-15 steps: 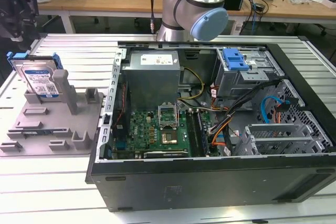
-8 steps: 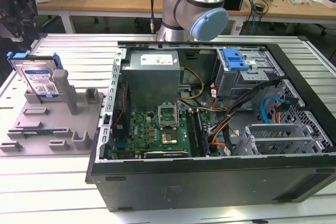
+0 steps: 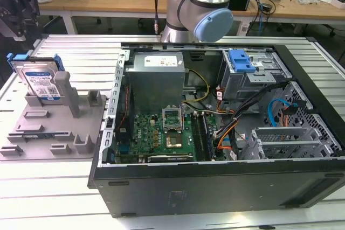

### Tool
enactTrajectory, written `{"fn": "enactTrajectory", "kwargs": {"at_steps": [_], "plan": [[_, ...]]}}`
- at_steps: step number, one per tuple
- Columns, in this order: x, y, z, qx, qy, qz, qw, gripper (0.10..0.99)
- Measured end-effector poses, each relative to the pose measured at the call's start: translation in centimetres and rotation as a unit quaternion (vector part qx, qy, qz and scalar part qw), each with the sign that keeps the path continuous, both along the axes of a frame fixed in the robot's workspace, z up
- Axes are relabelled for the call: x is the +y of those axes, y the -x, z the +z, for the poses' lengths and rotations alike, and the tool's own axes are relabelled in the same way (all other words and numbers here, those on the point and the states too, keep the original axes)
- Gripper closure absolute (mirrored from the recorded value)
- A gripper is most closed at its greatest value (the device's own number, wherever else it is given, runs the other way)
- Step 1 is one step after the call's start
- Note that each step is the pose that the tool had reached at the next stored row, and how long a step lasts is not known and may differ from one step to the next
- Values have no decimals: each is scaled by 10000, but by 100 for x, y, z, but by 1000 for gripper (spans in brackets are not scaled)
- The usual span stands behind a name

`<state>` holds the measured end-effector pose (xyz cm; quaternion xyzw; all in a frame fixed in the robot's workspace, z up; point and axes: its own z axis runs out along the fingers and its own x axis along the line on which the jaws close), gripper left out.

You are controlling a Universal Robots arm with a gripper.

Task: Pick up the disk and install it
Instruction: 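Pick up the disk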

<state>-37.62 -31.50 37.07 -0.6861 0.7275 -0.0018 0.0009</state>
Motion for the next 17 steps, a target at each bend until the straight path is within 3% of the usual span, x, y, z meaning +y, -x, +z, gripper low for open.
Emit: {"fn": "enactTrajectory", "kwargs": {"at_steps": [5, 12, 17], "plan": [[4, 81, -27, -6, 19, 39, 10000, 604], [68, 240, -66, -14, 20, 96, 10000, 604], [75, 308, -92, -16, 22, 125, 9999, 604]]}}
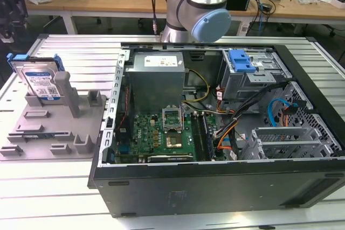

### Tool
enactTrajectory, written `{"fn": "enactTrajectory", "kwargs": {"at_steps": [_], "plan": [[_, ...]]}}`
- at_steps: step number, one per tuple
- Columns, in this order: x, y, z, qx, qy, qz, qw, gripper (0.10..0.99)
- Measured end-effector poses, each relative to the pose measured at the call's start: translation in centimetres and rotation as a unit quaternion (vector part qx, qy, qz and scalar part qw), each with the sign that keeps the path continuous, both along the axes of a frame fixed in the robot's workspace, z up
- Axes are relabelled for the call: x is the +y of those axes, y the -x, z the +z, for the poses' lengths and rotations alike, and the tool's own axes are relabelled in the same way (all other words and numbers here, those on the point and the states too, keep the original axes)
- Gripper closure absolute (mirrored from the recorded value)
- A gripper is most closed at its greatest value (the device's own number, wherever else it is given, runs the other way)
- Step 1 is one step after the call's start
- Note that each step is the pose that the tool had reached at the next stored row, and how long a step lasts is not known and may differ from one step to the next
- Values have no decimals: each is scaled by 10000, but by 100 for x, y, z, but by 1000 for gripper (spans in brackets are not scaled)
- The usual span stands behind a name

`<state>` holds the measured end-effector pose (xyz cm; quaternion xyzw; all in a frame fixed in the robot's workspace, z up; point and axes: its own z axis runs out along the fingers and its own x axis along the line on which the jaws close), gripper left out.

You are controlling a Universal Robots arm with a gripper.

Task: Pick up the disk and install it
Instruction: 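Pick up the disk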

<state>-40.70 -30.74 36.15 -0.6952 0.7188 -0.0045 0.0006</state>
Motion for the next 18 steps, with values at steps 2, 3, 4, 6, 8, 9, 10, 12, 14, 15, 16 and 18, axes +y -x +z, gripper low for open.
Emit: {"fn": "enactTrajectory", "kwargs": {"at_steps": [2, 3, 4, 6, 8, 9, 10, 12, 14, 15, 16, 18], "plan": [[-1, 5, -14, 1, 1, 27, 10000, 604], [0, 7, -32, 1, 1, 47, 10000, 604], [0, 8, -38, 1, 1, 53, 10000, 604], [0, 13, -54, 1, 1, 69, 10000, 604], [-1, 20, -70, 1, 1, 83, 10000, 604], [-2, 25, -79, 2, 1, 90, 10000, 604], [-4, 33, -91, 2, 1, 97, 10000, 604], [-14, 49, -118, 0, 0, 111, 9999, 604], [-39, 59, -137, 0, 0, 122, 9999, 604], [-51, 60, -143, 1, 1, 124, 9999, 604], [-61, 60, -150, 0, 1, 126, 9999, 604], [-70, 60, -168, 1, 1, 127, 9999, 604]]}}
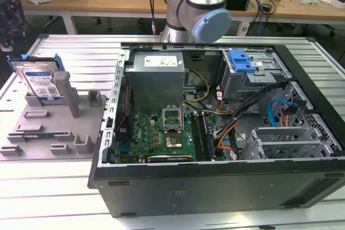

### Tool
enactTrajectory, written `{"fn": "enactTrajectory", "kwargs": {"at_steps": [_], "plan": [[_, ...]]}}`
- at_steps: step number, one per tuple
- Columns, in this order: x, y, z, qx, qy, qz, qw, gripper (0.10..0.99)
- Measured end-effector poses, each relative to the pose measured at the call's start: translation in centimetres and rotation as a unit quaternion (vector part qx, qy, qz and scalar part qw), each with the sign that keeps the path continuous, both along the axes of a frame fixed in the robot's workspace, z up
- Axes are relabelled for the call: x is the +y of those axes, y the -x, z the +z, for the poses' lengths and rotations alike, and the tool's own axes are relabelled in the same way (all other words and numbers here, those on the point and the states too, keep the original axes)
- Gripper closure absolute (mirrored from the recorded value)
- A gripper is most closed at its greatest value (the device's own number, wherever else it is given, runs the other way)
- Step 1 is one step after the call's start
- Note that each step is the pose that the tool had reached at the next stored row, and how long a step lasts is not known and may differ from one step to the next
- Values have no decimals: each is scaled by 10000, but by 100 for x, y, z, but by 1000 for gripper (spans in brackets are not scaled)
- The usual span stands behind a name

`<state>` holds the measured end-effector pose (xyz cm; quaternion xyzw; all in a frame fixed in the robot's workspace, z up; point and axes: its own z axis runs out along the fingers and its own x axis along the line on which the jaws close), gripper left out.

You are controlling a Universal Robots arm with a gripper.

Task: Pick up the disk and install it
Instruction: 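Pick up the disk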

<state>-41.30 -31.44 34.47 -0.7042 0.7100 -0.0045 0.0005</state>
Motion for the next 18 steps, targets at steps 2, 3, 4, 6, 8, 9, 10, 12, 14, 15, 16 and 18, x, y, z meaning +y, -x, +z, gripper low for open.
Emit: {"fn": "enactTrajectory", "kwargs": {"at_steps": [2, 3, 4, 6, 8, 9, 10, 12, 14, 15, 16, 18], "plan": [[-1, 0, -30, 0, 0, 0, 10000, 604], [-2, 0, -44, 0, 0, 0, 10000, 604], [-2, 0, -59, 0, 0, 0, 10000, 604], [-2, 0, -90, 0, 0, 1, 10000, 604], [-2, 0, -110, 0, 0, 1, 10000, 604], [-2, 0, -123, 0, 0, 2, 10000, 604], [-2, 0, -130, 0, 0, 2, 10000, 604], [-1, -1, -153, 0, 0, 4, 10000, 604], [5, 0, -188, 0, 0, 5, 10000, 604], [6, 0, -196, 0, 0, 6, 10000, 604], [11, 0, -204, 1, 0, 6, 10000, 604], [29, 0, -228, -1, 0, 9, 10000, 604]]}}
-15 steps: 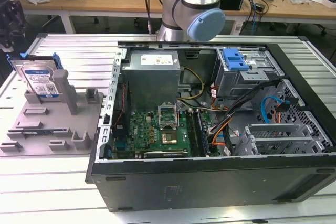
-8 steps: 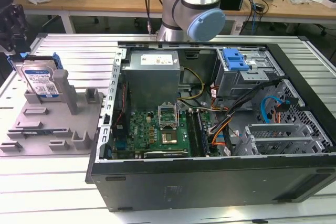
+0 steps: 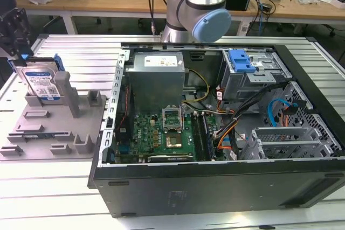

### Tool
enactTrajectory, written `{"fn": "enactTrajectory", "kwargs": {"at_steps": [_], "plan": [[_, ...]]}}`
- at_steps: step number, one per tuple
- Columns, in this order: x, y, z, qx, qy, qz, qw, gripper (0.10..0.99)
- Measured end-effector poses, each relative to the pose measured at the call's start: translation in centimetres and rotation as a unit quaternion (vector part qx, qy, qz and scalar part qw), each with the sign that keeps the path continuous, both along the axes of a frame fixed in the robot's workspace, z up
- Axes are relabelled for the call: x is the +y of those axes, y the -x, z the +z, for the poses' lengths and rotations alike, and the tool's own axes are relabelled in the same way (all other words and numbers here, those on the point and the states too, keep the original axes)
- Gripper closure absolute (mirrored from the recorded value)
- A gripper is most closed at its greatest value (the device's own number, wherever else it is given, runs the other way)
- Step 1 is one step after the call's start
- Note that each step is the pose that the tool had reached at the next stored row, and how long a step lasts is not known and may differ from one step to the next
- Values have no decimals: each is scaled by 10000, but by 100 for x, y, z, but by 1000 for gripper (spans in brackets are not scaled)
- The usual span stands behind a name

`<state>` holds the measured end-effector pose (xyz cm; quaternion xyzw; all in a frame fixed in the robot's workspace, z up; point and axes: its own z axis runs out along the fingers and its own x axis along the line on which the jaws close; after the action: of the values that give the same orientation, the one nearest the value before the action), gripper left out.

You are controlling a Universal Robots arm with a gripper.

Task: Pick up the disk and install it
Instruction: 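Pick up the disk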

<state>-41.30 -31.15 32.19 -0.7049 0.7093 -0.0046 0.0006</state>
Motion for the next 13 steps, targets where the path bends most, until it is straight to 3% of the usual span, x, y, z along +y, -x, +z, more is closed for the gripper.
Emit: {"fn": "enactTrajectory", "kwargs": {"at_steps": [13], "plan": [[-16, 4, -134, 1, 0, 10, 10000, 604]]}}
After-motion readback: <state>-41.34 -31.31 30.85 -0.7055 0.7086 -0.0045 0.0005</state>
